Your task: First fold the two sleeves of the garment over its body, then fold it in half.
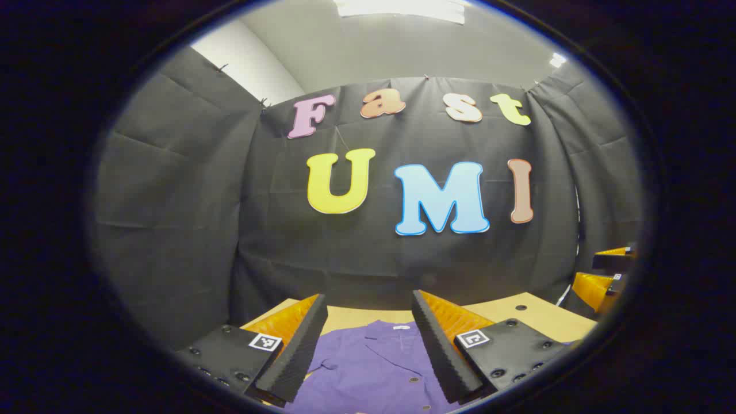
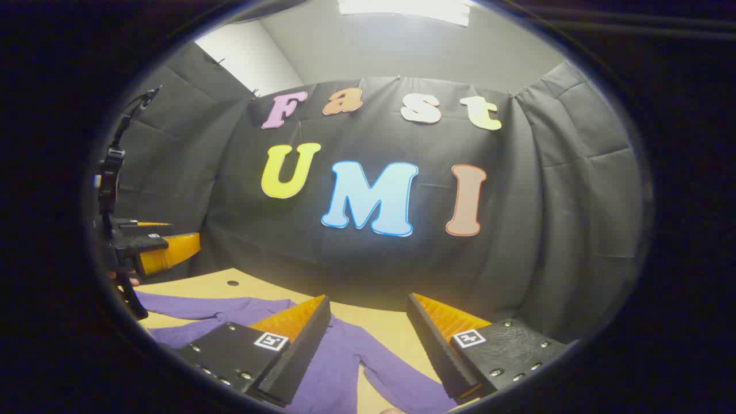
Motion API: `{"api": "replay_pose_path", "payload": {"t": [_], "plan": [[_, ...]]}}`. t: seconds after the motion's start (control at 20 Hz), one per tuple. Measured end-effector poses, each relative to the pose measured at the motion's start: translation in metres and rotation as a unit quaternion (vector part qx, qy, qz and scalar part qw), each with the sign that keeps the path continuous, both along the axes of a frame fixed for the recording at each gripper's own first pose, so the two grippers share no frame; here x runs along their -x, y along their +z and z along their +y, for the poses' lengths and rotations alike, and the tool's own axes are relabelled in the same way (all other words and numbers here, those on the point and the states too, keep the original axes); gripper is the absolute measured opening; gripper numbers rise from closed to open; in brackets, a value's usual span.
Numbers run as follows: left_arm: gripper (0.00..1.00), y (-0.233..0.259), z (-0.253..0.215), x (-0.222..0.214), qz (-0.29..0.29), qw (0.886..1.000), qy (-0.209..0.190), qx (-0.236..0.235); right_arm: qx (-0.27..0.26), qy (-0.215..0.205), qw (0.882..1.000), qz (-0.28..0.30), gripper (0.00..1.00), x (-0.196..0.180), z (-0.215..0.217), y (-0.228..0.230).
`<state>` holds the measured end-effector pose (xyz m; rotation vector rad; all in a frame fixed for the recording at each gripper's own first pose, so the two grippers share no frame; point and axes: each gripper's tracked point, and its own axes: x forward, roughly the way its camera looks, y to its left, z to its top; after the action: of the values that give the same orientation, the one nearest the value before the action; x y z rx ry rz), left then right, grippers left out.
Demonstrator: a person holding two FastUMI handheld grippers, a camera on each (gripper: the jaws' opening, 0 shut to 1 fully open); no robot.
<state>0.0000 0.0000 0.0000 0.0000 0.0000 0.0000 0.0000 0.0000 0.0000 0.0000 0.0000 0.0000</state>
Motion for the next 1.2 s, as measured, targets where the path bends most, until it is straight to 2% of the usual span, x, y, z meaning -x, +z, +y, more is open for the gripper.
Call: {"api": "replay_pose_path", "payload": {"t": [0.05, 0.2, 0.4, 0.45, 0.6, 0.85, 1.2], "plan": [[0.94, -0.002, 0.001, -0.010, 0.004, 1.000, -0.002, 0.000, 0.002, -0.007, 1.000, 0.007, 0.86, 0.000, -0.001, -0.004], [0.96, -0.005, 0.011, -0.033, 0.026, 0.999, -0.008, 0.020, -0.008, -0.056, 0.998, 0.029, 0.88, -0.007, -0.011, -0.007], [0.95, 0.013, 0.043, -0.049, 0.010, 0.999, -0.001, 0.031, -0.015, -0.075, 0.997, 0.033, 0.88, -0.019, -0.006, -0.006], [0.95, 0.012, 0.047, -0.050, 0.013, 1.000, -0.002, 0.021, -0.015, -0.077, 0.996, 0.039, 0.86, -0.018, -0.005, -0.010], [0.95, 0.017, 0.057, -0.053, 0.002, 1.000, -0.001, -0.006, -0.016, -0.068, 0.997, 0.034, 0.88, -0.026, 0.008, -0.007], [0.96, 0.012, 0.053, -0.051, 0.005, 1.000, -0.010, 0.004, -0.017, -0.055, 0.997, 0.050, 0.88, -0.030, 0.018, -0.017], [0.96, -0.001, 0.052, -0.053, 0.018, 1.000, -0.016, 0.000, -0.021, -0.090, 0.992, 0.081, 0.89, -0.024, -0.008, -0.039]]}}
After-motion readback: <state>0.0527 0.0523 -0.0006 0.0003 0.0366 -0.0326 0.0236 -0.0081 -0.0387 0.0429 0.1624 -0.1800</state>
